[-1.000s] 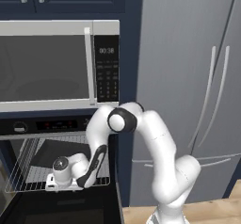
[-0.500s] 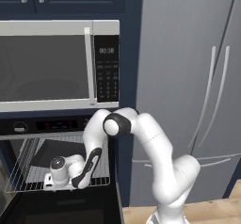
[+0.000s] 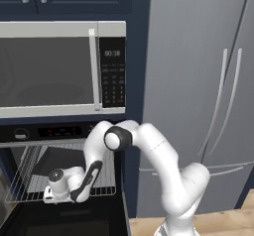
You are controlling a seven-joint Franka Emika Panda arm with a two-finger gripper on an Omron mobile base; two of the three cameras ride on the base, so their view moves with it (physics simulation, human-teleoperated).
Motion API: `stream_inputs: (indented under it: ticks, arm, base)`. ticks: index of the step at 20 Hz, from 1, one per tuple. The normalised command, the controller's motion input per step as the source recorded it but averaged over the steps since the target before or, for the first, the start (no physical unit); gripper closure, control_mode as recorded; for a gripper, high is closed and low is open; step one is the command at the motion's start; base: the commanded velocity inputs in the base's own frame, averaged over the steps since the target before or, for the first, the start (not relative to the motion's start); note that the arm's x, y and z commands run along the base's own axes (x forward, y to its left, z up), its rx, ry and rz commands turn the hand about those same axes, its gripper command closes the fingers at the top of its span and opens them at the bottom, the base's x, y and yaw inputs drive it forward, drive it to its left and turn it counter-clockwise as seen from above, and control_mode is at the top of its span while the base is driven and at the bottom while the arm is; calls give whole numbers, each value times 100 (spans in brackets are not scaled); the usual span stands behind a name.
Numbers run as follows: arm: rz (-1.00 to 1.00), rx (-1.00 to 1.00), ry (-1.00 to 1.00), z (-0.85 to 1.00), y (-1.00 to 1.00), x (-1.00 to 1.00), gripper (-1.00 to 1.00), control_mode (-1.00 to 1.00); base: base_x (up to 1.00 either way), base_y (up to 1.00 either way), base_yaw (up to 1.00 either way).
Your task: Take the baked cake out of the oven and place it on the plate for cooling. Then close the oven door.
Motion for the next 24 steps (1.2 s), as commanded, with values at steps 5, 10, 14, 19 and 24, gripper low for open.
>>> stream_inputs:
  ticks: [5, 10, 14, 19, 24]
  arm:
    - [0, -5, 1, -24, 24, 20, -100, -100]
    - [0, -4, 0, -7, 7, 38, -100, -100]
    - [0, -3, 0, -1, 1, 39, -100, -100]
    - [0, -7, -8, -1, 12, 36, -100, -100]
    - [0, -9, -14, -2, 16, 40, -100, -100]
  base:
    - [0, 0, 0]
    - [0, 0, 0]
    - [0, 0, 0]
    - [0, 0, 0]
    - [0, 0, 0]
